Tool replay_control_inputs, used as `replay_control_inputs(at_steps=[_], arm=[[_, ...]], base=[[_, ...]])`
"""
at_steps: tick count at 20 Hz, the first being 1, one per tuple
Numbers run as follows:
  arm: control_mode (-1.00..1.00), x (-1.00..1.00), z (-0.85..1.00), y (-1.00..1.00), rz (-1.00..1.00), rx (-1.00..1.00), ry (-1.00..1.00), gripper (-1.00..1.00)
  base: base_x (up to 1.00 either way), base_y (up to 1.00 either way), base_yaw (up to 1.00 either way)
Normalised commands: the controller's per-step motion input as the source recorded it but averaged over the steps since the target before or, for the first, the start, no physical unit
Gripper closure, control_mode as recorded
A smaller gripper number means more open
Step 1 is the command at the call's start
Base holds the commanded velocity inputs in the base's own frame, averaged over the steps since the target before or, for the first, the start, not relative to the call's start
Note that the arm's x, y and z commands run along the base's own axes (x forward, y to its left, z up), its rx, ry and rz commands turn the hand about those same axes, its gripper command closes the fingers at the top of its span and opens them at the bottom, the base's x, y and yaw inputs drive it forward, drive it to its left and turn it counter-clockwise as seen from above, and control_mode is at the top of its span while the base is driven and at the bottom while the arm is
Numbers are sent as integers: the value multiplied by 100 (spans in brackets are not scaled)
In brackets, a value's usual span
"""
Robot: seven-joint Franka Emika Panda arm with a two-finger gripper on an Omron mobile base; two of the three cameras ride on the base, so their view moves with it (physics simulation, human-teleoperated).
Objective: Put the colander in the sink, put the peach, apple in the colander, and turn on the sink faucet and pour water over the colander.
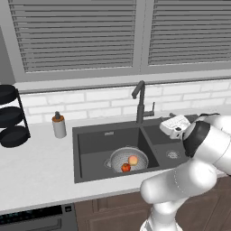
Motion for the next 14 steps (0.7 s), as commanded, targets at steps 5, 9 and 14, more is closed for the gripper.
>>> replay_control_inputs(at_steps=[5, 9, 14], arm=[[-100, 16, 0, 0, -9, 0, -11, -100], [-100, 34, 5, 0, -7, -3, 0, -100], [-100, 46, 15, 0, -6, -2, 1, -100]], base=[[0, 0, 0], [0, 0, 0], [0, 0, 0]])
